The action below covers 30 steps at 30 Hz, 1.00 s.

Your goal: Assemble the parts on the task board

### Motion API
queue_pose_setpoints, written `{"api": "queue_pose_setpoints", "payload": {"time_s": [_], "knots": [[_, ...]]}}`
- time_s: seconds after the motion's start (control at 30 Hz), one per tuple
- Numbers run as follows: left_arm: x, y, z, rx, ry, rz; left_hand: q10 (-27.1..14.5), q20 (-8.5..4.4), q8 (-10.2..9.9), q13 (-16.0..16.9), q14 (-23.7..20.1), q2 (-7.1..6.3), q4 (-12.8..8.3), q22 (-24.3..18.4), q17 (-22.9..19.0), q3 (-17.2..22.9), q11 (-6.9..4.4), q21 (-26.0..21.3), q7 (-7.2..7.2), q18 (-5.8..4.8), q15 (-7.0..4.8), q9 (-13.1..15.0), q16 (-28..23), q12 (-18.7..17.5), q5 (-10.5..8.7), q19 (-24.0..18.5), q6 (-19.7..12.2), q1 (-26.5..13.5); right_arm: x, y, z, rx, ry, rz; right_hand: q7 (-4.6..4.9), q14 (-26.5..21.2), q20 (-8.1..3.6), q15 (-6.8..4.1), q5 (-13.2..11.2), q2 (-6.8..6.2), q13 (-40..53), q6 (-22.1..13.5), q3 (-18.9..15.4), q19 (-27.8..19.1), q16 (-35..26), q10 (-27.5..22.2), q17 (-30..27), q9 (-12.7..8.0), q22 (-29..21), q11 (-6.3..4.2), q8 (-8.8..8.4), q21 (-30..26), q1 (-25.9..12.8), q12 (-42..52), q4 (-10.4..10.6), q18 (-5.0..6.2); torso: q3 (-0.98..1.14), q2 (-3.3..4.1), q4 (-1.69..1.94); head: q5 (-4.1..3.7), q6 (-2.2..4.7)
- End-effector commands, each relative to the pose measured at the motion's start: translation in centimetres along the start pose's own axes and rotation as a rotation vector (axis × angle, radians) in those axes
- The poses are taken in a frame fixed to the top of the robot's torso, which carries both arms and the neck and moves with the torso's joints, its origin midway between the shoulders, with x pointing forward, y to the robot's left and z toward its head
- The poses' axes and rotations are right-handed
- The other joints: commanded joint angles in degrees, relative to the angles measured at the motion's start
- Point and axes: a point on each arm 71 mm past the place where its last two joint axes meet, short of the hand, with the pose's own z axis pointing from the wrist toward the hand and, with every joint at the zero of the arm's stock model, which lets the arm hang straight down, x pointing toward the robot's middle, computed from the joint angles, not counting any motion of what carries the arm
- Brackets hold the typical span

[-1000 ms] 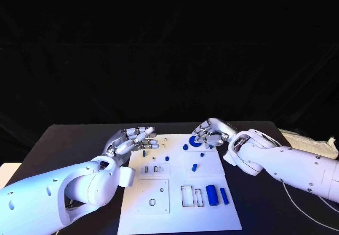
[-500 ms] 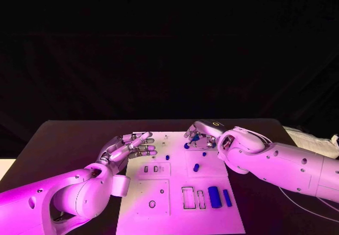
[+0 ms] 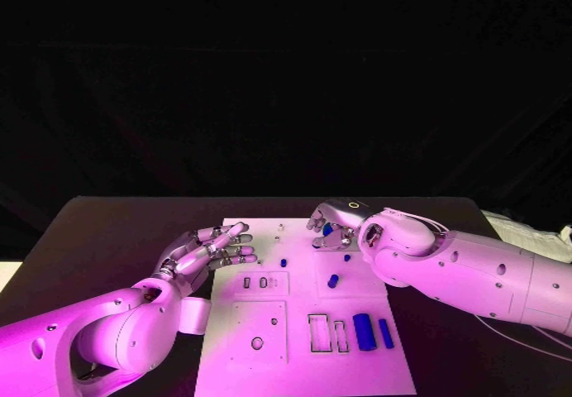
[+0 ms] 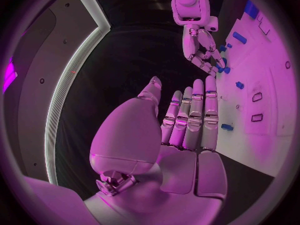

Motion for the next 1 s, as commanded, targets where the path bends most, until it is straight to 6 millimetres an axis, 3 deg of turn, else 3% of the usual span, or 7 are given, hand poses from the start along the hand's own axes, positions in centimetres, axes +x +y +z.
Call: {"api": "queue_pose_setpoints", "payload": {"time_s": [0.03,0.33,0.53,0.73,1.0], "knots": [[0.1,-0.14,-0.02,0.004,0.018,-0.012,-0.24,0.1,-0.38,-0.07,-0.15,0.48,-0.39,-0.09,0.06,-0.01,0.28,-0.37,0.21,0.51,0.19,-0.09,-0.37,-0.34,0.01,-0.36,0.4,-0.04,0.33,-0.18,-0.15,0.033,0.067,-0.075,-0.15,0.61,0.06,0.57,-0.29,-0.91,0.05,-0.32,-0.32,0.14,0.45,-0.78,0.23,-0.01,0.2,0.03,-0.22,0.26,0.08,-0.2,0.6,-1.03,-0.14,0.41,0.29,-0.31,0.04],[-0.13,-0.18,-0.04,0.005,0.013,-0.01,-0.23,0.11,-0.4,-0.07,-0.14,0.5,-0.42,-0.09,0.09,-0.02,0.29,-0.38,0.22,0.52,0.19,-0.08,-0.39,-0.35,0.01,-0.36,0.42,-0.05,0.3,-0.44,-0.5,0.044,0.1,-0.083,-0.2,0.52,0.08,0.52,-0.01,-0.79,0.18,0.41,-0.81,0.61,2.4,-0.27,2.23,0.08,1.48,-0.07,-0.06,1.13,0.74,0.14,1.55,-1.21,-0.26,0.75,0.48,-0.35,0.16],[-0.11,-0.19,-0.03,0.005,0.014,-0.011,-0.23,0.11,-0.4,-0.07,-0.14,0.5,-0.42,-0.09,0.09,-0.02,0.29,-0.38,0.22,0.52,0.19,-0.08,-0.39,-0.35,0.01,-0.36,0.42,-0.05,0.25,-0.42,-0.45,0.046,0.096,-0.081,-0.13,0.65,0.07,0.5,-0.07,0.35,0.13,1.11,0.25,1.53,4.38,0.62,4.32,0.12,3.42,-0.09,-0.01,2.38,1.81,0.18,2.09,-1.54,-0.4,0.95,0.74,-0.67,0.32],[-0.16,-0.18,-0.05,0.002,0.013,-0.01,-0.23,0.11,-0.42,-0.07,-0.13,0.53,-0.46,-0.1,0.13,-0.04,0.29,-0.39,0.23,0.52,0.19,-0.08,-0.42,-0.36,0.01,-0.37,0.45,-0.06,0.23,-0.42,-0.4,0.042,0.091,-0.068,-0.19,0.61,0.03,0.41,-2.04,2.08,0.09,2.14,2.67,2.14,6.26,2.01,6.14,0.17,5.01,-0.25,0.02,3.5,2.24,0.14,3.39,-1.77,-0.5,1.18,0.88,-0.85,0.54],[-0.14,-0.18,-0.07,-0.001,0.014,-0.011,-0.24,0.11,-0.44,-0.07,-0.12,0.54,-0.48,-0.11,0.15,-0.04,0.3,-0.4,0.23,0.52,0.19,-0.08,-0.43,-0.38,0.01,-0.37,0.46,-0.05,0.41,-0.4,-0.13,0.04,0.094,-0.051,-0.15,0.66,-0.05,0.33,-2.59,2.11,0.1,2.83,4.22,2.72,7.74,3.08,7.59,0.2,6.39,-0.39,0.02,4.44,2.01,0.1,4.42,-1.99,-0.71,1.37,1.36,-0.99,0.15]]}}
